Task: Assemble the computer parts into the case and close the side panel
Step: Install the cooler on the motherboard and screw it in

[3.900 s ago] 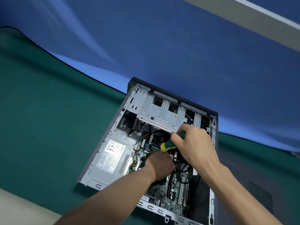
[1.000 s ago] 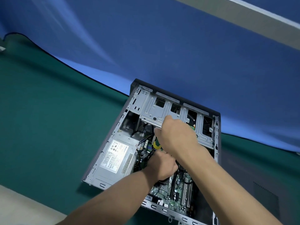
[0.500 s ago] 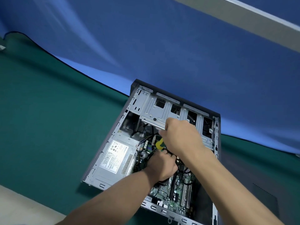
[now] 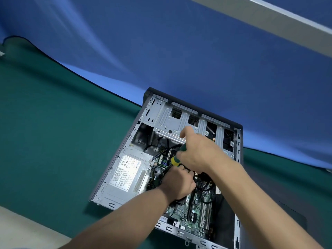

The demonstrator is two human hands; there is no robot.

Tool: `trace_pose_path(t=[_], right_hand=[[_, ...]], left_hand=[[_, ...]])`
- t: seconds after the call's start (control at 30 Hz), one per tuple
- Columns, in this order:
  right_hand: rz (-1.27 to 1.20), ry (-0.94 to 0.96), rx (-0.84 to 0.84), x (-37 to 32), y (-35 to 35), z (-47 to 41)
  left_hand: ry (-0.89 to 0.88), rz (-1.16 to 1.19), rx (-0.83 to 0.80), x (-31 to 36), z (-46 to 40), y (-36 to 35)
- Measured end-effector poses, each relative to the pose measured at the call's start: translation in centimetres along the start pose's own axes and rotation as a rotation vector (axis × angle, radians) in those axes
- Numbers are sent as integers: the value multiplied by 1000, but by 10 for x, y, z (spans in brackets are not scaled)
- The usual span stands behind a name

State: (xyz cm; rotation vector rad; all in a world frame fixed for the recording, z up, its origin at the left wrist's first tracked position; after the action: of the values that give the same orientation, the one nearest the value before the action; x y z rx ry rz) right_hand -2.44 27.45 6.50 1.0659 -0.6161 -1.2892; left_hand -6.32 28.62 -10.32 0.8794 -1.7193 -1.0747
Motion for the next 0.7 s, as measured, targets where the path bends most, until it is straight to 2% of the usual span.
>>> trace_pose_path(t=[0.17,0.33,0.4,0.47,0.53,0.6,0.7], right_hand=[[115,4,145,3,1,2],[-11,16,43,2,-1,1],[55,16,135,2,-1,1],[143,15,216,0,-1,2],[83,6,147,1,-1,1],[13,-7,32,1,0,1],[21,0,116,1,-2,2]], left_hand=[[-42,-28,4,1,1,2],[-50,69,6,3,-2,3],[41,94,-106,1,0,0],[86,71,-94,-3,0,-3],[124,98,-191,-5,0,0],[51,100,-253,3,0,6],[47,50,-159,-1,1,6]])
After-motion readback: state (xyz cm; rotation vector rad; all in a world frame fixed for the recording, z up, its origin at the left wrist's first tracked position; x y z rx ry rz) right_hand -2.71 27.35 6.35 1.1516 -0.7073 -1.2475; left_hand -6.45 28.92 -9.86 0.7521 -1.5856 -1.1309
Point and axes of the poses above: each hand's wrist, its own z-axis away from the middle knuckle, its own y-axis out of the back of the hand, x = y × z, the point moved 2 cm from there along -z, towards the middle knuckle, and after that the axes turned 7 degrees about x, right-handed, at the moved point
